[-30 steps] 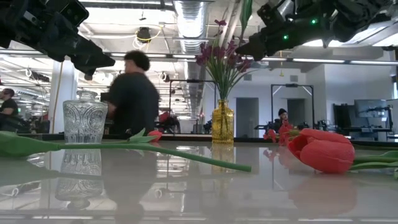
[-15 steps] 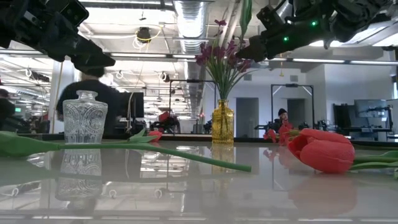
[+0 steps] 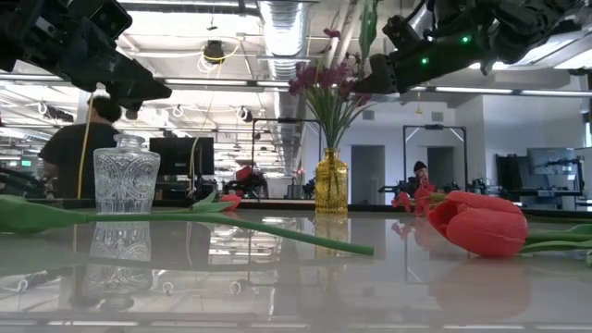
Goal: Sort flowers into vase by color
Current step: Put the right violet flower into the yellow vase
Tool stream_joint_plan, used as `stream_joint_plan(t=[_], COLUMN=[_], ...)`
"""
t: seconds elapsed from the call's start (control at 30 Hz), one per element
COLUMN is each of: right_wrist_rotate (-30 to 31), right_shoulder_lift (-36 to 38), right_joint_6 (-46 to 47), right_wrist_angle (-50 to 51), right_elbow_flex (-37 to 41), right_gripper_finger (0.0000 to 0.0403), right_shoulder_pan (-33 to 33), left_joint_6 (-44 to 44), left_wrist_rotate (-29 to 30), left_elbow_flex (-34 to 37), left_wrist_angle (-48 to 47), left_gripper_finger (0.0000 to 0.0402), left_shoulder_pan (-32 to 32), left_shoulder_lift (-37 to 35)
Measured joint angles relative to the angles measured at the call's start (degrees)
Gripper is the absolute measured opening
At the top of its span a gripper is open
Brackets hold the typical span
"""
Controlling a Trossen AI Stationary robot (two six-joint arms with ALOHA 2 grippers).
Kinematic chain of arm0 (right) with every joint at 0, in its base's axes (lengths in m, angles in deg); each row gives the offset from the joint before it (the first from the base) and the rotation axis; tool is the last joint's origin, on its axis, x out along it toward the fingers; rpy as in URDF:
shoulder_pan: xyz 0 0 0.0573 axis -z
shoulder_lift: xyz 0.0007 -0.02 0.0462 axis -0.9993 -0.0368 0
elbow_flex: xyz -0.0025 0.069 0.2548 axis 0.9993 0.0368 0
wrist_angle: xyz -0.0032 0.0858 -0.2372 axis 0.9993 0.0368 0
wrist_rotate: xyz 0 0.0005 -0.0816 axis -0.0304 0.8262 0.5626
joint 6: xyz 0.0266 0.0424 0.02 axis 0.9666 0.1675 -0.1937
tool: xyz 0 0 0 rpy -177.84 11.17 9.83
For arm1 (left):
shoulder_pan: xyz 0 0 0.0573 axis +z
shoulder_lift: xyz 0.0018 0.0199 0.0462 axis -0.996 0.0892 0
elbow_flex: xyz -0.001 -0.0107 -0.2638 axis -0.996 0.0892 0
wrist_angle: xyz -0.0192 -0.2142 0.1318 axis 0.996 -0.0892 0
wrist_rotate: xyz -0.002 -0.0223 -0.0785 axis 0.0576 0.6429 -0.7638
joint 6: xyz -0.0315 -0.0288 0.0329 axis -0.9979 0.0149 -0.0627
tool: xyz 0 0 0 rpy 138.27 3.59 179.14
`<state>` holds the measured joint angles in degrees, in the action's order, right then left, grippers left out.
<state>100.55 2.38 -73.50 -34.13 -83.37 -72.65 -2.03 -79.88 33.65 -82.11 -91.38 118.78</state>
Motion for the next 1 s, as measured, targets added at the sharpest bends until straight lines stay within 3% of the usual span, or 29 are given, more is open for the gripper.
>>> stream_joint_plan(t=[0.47,1.0], right_wrist_rotate=[-0.3,-4.9], right_shoulder_lift=[0.0,-0.5], right_joint_6=[1.0,3.0], right_wrist_angle=[18.3,20.6], right_elbow_flex=[-11.5,-11.9], right_gripper_finger=[0.0017,0.0017], right_shoulder_pan=[0.7,2.6], left_joint_6=[0.7,1.0], left_wrist_rotate=[0.0,0.3], left_elbow_flex=[0.0,0.6], left_wrist_angle=[0.0,-1.3], left_gripper_finger=[0.0210,0.0210], left_shoulder_pan=[0.0,0.0], left_shoulder_lift=[0.0,0.0])
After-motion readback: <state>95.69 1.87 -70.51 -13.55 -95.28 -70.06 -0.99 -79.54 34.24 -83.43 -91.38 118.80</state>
